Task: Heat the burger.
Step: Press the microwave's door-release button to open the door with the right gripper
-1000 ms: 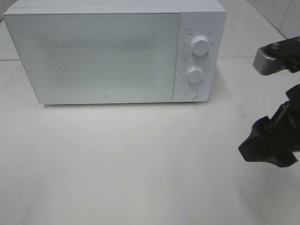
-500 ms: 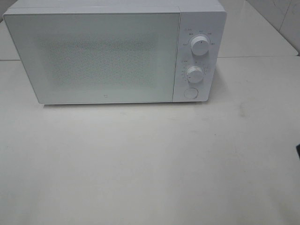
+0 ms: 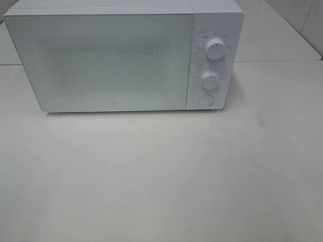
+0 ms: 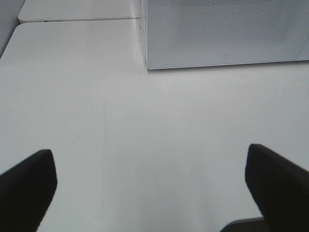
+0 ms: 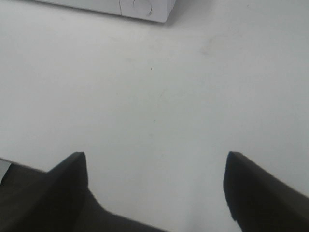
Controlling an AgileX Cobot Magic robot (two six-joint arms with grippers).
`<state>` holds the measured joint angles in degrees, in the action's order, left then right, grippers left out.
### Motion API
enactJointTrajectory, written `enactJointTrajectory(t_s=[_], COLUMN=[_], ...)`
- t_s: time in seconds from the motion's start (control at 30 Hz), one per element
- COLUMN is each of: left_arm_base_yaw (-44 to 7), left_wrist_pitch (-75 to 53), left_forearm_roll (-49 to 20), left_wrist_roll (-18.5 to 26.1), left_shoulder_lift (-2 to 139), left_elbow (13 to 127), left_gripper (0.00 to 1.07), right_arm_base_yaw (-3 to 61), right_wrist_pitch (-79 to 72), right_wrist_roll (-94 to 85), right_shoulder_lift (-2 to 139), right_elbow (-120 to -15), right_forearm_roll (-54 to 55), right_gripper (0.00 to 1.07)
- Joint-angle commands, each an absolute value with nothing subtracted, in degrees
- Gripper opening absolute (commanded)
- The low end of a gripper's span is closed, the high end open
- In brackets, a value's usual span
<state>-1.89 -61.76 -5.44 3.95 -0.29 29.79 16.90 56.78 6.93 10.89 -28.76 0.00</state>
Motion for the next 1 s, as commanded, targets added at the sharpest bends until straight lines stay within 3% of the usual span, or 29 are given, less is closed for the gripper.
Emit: enactJointTrajectory(t_s=[0.03,0.3,1.0], left_arm_base_yaw=[-1.7,-1.7,-1.7], left_wrist_pitch=[-61.5,-61.5,-61.5], left_forearm_roll=[-5.5,-5.5,-5.5], left_wrist_roll=[3.7,3.7,3.7], left_shoulder_lift=[-1.5,-1.5,-1.1], left_elbow=[29.7,29.7,29.7], left_gripper=[0.98,0.98,0.98], right_arm_base_yaw=[14.0,11.1,10.5], right_wrist_pitch=[57.0,57.0,53.9], right_wrist_roll=[6.9,7.0,6.9], right_shoulder_lift=[5.5,-1.9,0.1], right_elbow=[-28.5,-28.5,-30.0], right_forearm_roll=[-0.7,-0.7,-0.7], right_gripper=[0.76,0.76,0.75])
